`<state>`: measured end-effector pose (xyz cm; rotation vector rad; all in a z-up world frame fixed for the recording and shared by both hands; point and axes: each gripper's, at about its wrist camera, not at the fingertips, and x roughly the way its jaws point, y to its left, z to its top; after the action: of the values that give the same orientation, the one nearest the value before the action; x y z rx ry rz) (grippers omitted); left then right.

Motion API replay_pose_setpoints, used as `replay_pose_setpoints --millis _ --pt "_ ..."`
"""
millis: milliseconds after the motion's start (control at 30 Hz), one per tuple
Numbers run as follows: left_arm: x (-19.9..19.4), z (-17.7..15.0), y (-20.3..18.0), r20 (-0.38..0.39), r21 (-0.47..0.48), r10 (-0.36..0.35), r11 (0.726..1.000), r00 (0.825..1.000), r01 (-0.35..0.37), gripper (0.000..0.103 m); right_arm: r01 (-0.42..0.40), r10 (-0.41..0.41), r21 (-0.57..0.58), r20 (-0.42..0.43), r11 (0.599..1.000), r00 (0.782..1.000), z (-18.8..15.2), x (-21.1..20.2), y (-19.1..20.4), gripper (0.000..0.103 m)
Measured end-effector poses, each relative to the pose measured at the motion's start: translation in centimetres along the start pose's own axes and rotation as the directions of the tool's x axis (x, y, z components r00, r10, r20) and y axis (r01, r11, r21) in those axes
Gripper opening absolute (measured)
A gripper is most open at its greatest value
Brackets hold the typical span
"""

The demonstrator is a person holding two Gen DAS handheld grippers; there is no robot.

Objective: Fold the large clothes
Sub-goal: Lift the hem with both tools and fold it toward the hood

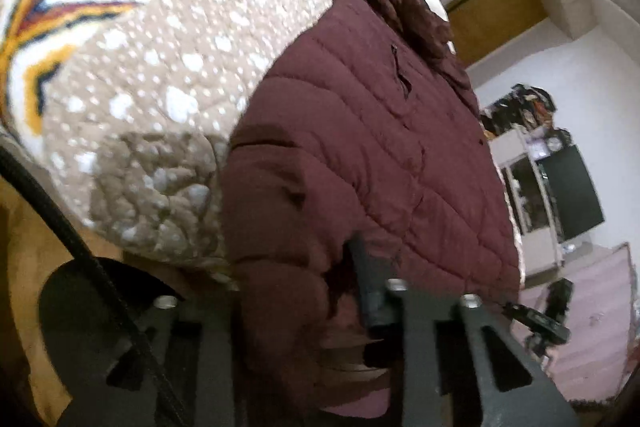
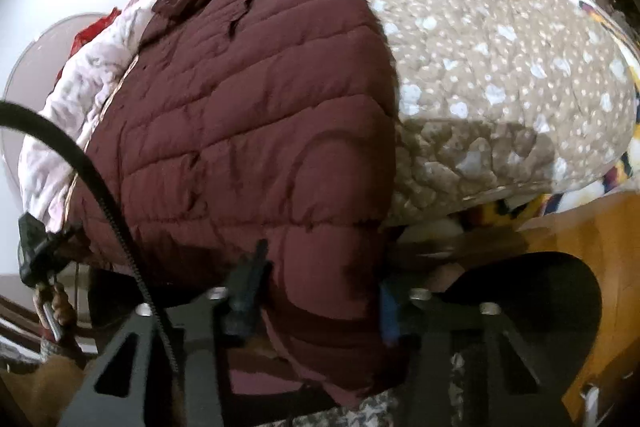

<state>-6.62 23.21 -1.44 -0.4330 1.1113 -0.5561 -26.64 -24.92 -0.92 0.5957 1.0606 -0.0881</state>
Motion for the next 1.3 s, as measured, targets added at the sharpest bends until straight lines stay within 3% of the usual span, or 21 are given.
replay_pose_setpoints --millis 33,100,367,533,700,800,967,1100,1300 --pt "-0.4 0.1 -0.3 0.006 0.003 0.013 1.000 1.000 -0.013 0.019 -0.015 0.015 0.001 -0.002 1.000 1.000 0.1 -0.4 0.1 0.029" --pt "-1.6 0.3 -1.2 0.028 0.014 0.028 1.000 0.999 -0.028 0.018 -0.049 0.049 -0.012 0.008 0.999 0.999 0.5 -2.1 0.6 0.025" --pt "-8.4 3.4 -6.9 0.179 0.066 -0.044 0.997 0.983 0.032 0.016 -0.190 0.207 -0.134 0.122 0.973 0.971 4.4 -10.8 5.4 0.023" --pt "-10.8 8.8 -11.5 0.256 0.138 -0.067 0.990 0.964 0.032 0.016 -0.249 0.278 -0.157 0.206 0.956 0.938 9.3 -14.3 7.4 0.023" --pt "-11.2 16.2 -15.9 0.330 0.189 -0.034 0.982 0.943 -0.030 0.016 -0.230 0.271 -0.166 0.300 0.959 0.915 15.3 -16.6 9.6 0.023" --pt "-10.2 22.4 -18.1 0.343 0.170 -0.018 0.985 0.939 -0.043 0.016 -0.233 0.269 -0.142 0.343 0.962 0.900 20.7 -17.4 10.1 0.023" --pt "-7.2 32.5 -21.9 0.380 0.139 0.070 0.982 0.922 -0.131 0.016 -0.222 0.243 -0.097 0.387 0.970 0.890 31.0 -16.4 11.5 0.023" --pt "-2.4 39.8 -23.3 0.382 0.097 0.138 0.977 0.914 -0.188 0.016 -0.197 0.196 -0.037 0.393 0.980 0.899 39.3 -13.2 11.4 0.023" --pt "7.2 46.9 -22.2 0.337 0.069 0.280 0.945 0.899 -0.320 0.017 -0.155 0.123 0.063 0.354 0.986 0.927 47.7 -5.4 8.3 0.023"
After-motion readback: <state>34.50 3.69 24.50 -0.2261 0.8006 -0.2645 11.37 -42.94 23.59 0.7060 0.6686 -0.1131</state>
